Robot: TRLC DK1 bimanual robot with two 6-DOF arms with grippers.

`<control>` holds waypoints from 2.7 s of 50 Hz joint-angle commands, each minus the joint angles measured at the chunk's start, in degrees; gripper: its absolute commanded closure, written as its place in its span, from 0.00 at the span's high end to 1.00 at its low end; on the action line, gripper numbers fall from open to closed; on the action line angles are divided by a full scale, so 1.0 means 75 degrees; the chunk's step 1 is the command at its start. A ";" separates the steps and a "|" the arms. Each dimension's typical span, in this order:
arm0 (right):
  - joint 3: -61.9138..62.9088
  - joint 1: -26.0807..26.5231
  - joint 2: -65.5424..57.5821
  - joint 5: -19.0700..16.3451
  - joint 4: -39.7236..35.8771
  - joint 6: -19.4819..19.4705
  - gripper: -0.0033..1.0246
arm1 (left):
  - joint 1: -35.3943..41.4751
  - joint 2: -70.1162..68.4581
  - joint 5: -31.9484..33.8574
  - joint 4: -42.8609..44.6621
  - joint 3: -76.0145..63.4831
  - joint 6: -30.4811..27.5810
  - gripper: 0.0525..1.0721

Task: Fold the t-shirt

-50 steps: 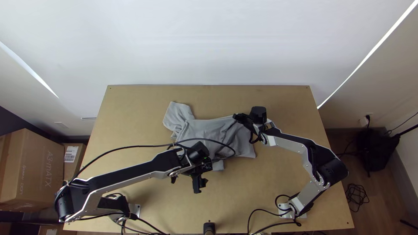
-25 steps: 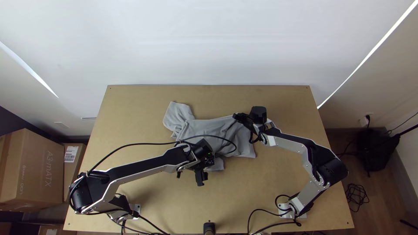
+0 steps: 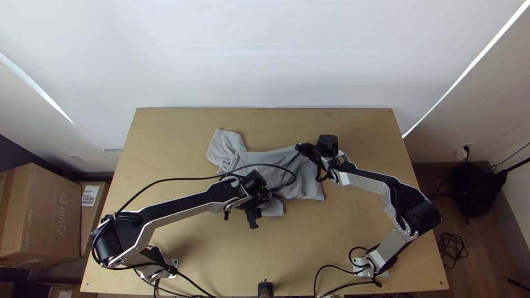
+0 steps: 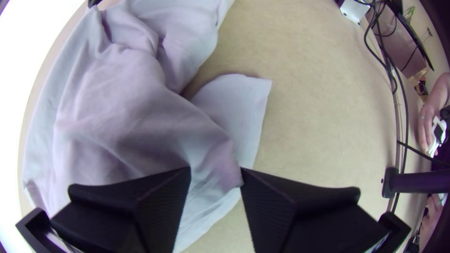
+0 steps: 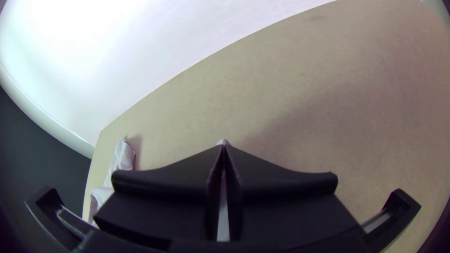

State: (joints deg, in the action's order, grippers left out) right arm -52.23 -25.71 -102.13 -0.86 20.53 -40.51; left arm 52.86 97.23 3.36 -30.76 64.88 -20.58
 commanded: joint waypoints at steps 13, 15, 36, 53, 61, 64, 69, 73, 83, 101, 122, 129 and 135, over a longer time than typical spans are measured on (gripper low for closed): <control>0.0225 0.0136 0.0093 0.0057 0.0121 -0.0177 0.03 | -0.0708 -0.0320 -0.0049 -0.0176 0.0900 0.0705 0.02; 0.0237 0.0136 0.0129 0.0057 0.0121 -0.0177 0.03 | -0.0896 -0.0378 -0.0049 -0.0293 0.1181 0.0834 0.02; -0.0079 -0.0392 0.0328 0.0057 0.0133 0.0034 0.03 | -0.3122 -0.1597 -0.0049 -0.1265 0.2622 0.1396 0.02; -0.1017 -0.0345 -0.0047 0.0115 0.0016 0.0175 0.45 | -0.4892 -0.2523 -0.0049 -0.1406 0.2576 0.1783 0.02; -0.0677 -0.0099 0.0879 0.0221 -0.0664 -0.0165 0.53 | -0.5197 -0.2698 -0.0049 -0.1383 0.2412 0.1923 0.02; -0.0396 -0.0052 0.1406 0.0221 -0.0851 -0.0165 0.53 | -0.5290 -0.2734 -0.0049 -0.1336 0.2365 0.2017 0.02; -0.0009 -0.0064 0.2343 0.0209 -0.1590 -0.0212 0.52 | -0.5349 -0.2757 -0.0049 -0.1312 0.2318 0.2134 0.02; 0.0331 -0.0181 0.3000 0.0209 -0.2562 -0.0598 0.52 | -0.5384 -0.2792 -0.0049 -0.1230 0.2212 0.2205 0.02; 0.1245 -0.0802 0.4453 0.0162 -0.4144 -0.2262 0.52 | -0.5279 -0.2886 -0.0049 -0.1054 0.1849 0.2591 0.02; 0.1421 -0.3028 0.3281 -0.0822 -0.5082 -0.2837 0.90 | -0.4997 -0.3015 -0.0143 -0.0808 0.1310 0.3013 0.02; 0.0635 -0.3087 0.1699 -0.0940 -0.4906 -0.2942 0.81 | -0.4986 -0.3202 -0.0248 -0.0797 0.1251 0.2955 0.02; 0.0600 -0.3028 0.1453 -0.0928 -0.4308 -0.2848 0.67 | -0.4997 -0.3249 -0.0248 -0.0808 0.1193 0.2943 0.02; 0.0659 -0.2900 0.1336 -0.0764 -0.3687 -0.2696 0.38 | -0.5033 -0.3284 -0.0248 -0.0820 0.1146 0.2931 0.02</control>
State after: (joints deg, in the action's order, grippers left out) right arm -47.29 -48.27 -90.45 -7.51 -10.00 -61.28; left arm 15.27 74.19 2.07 -37.63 74.52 0.47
